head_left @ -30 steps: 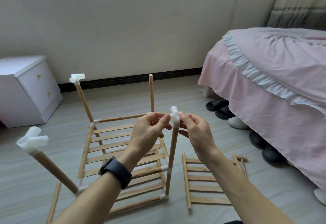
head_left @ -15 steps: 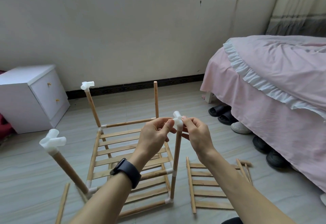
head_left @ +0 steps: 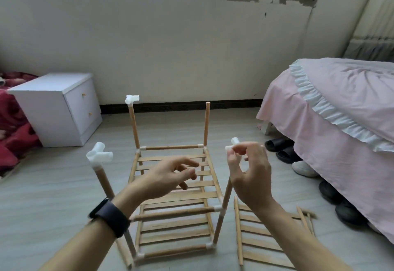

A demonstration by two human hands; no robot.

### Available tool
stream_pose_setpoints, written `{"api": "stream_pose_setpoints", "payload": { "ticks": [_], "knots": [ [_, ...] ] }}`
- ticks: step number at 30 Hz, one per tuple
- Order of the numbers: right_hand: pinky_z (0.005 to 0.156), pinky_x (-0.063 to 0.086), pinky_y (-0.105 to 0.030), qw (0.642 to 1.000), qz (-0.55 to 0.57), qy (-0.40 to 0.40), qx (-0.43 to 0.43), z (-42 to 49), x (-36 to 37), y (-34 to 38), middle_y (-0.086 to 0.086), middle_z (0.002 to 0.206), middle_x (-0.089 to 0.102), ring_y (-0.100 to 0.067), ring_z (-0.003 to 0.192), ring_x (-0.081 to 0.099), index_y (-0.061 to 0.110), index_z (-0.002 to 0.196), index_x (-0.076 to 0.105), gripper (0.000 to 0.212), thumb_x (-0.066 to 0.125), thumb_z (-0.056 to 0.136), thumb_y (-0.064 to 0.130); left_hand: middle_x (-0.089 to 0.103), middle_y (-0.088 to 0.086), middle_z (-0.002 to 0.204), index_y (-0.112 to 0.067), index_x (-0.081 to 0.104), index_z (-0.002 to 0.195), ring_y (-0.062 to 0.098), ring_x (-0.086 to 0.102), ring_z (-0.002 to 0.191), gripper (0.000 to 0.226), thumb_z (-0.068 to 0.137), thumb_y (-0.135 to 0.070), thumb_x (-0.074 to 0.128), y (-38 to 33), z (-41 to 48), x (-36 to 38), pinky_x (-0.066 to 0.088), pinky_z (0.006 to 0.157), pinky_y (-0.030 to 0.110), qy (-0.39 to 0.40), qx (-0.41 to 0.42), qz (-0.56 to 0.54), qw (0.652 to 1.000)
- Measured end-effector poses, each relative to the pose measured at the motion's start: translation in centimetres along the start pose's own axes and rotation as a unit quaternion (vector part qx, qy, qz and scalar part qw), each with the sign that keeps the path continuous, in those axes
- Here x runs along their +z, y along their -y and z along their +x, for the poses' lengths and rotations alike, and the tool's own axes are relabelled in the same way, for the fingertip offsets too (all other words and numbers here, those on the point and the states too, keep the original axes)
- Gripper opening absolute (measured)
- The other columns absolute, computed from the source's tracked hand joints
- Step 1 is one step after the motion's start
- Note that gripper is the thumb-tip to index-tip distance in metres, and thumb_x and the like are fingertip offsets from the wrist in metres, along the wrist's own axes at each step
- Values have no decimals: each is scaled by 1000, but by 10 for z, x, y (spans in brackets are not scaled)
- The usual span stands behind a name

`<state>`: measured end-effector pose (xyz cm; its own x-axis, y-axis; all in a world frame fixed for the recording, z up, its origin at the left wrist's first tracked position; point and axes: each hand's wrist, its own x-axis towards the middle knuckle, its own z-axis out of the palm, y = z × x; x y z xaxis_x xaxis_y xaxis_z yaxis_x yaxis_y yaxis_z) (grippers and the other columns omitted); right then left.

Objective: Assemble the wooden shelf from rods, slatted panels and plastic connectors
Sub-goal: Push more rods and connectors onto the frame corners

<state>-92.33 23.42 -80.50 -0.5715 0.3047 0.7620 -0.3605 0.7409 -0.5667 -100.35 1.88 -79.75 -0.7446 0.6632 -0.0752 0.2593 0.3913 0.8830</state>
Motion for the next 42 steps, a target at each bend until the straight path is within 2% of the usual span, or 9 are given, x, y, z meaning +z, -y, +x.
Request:
{"api": "stream_pose_setpoints", "payload": {
  "ticks": [6, 11, 15, 19, 26, 32, 35, 38, 42],
  "knots": [
    [72, 54, -23, 949, 38, 311, -24, -32, 74, 11, 13, 83, 62, -3, 80, 60, 26, 91, 62, 5, 63, 95, 28, 72, -1, 107, -23, 64, 125, 9, 71, 90, 26, 101, -33, 59, 100, -96, -28, 53, 71, 17, -35, -144, -4, 989],
    [103, 42, -32, 827, -127, 547, -33, -88, 155, 4, 9, 135, 55, -12, 125, 47, 34, 131, 56, 44, 54, 94, 58, 71, -4, 105, -21, 64, 121, 12, 69, 84, 22, 105, -29, 52, 205, -169, -23, 43, 57, 9, -132, -298, -10, 945],
    [122, 22, -44, 756, -182, 624, -68, -119, 207, 6, 3, 165, 22, -23, 151, 19, 37, 155, 25, 74, 45, 92, 71, 70, 0, 109, -18, 66, 124, 19, 67, 93, 27, 101, -29, 55, 285, -225, 0, 51, 78, 24, -207, -416, 1, 886],
    [126, 10, -50, 724, -231, 643, -97, -136, 233, 0, 0, 171, -1, -25, 156, -3, 38, 160, 7, 84, 38, 91, 75, 66, 2, 124, -23, 62, 130, 20, 63, 112, 36, 95, -30, 61, 345, -268, 48, 49, 93, 27, -123, -508, 6, 852],
    [126, 11, -50, 740, -245, 616, -113, -142, 237, -4, -2, 171, 1, -26, 157, -1, 35, 152, 27, 74, 40, 90, 75, 51, 5, 135, -32, 48, 138, 27, 59, 117, 77, 72, -29, 87, 395, -291, 134, 52, 98, 36, 21, -561, 5, 827],
    [126, 11, -51, 741, -239, 616, -116, -140, 236, -1, -3, 170, 2, -27, 157, 0, 35, 150, 29, 72, 44, 91, 72, 57, 1, 129, -38, 45, 130, 26, 61, 112, 46, 87, -47, 56, 397, -282, 154, 48, 85, 32, -16, -512, 108, 852],
    [126, 12, -50, 733, -229, 628, -127, -135, 232, -1, -4, 170, 5, -28, 156, 3, 32, 155, 26, 77, 50, 91, 68, 63, -1, 130, -34, 46, 133, 25, 62, 115, 50, 86, -47, 59, 397, -280, 142, 48, 87, 30, -42, -515, 95, 851],
    [120, 27, -45, 788, -118, 603, -23, -126, 220, 1, -6, 161, 33, -27, 148, 29, 23, 153, 37, 73, 63, 92, 52, 65, 3, 120, -25, 46, 129, 25, 63, 109, 55, 86, -52, 67, 386, -272, 116, 53, 92, 35, -100, -518, 61, 847],
    [100, 51, -36, 890, 9, 442, 115, -124, 185, -8, -6, 129, 63, -17, 116, 60, 12, 134, 55, 50, 69, 93, 36, 65, -7, 98, -25, 47, 124, 15, 63, 92, 58, 81, -59, 69, 347, -240, 67, 53, 79, 33, -212, -434, 32, 875]
  ]
}}
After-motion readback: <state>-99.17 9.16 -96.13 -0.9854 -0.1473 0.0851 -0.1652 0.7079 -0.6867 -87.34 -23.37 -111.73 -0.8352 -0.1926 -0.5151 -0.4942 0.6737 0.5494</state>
